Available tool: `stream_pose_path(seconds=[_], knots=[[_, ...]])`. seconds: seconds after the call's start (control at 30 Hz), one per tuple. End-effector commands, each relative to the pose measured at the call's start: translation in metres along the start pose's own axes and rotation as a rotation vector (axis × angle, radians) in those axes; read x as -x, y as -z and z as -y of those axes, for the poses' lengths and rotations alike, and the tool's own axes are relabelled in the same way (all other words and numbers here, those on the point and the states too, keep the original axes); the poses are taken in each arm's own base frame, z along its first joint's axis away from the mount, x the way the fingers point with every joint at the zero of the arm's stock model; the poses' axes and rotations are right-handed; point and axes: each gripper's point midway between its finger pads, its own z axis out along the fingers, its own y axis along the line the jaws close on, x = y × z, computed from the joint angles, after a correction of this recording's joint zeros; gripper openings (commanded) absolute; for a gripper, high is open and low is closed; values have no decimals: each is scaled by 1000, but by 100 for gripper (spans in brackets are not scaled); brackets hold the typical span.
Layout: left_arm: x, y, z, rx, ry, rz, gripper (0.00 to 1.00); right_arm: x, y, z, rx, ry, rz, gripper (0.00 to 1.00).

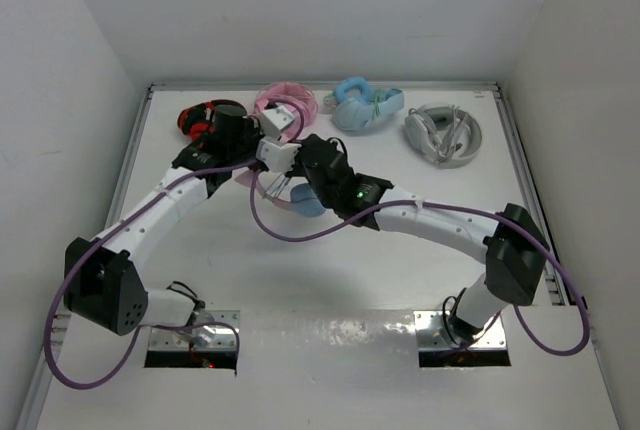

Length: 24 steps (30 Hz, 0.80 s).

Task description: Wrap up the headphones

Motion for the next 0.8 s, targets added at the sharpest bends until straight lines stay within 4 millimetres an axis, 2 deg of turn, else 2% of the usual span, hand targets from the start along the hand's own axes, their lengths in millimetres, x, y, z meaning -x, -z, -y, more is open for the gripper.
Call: stream_pose_path(seconds=[0.0,0.13,0.23,0.33,0.43,0.5,0.6,0.63,0.77], knots=[[14,29,36,-154,-55,41,0,-33,-1,68,-222,-79,-81,0],[24,41,49,-223,-34,81,0,-55,-8,44,-157,-108,-109,0],[26,46,60,-281,-6,82,0,-71,-12,34,-129,-172,-117,0],[30,50,66,-312,46,81,0,-83,-12,29,-93,-273,-110,7],[37,54,63,-296,106,78,0,-91,-9,28,-65,-350,-85,8],[39,55,59,-272,135,70,0,-88,-4,36,-90,-377,-58,0],[36,51,46,-198,129,51,0,-79,3,47,-108,-413,-9,0],[36,50,44,-191,121,47,0,-71,6,59,-123,-432,15,0],[35,48,53,-248,106,44,0,-67,7,72,-144,-418,6,0]])
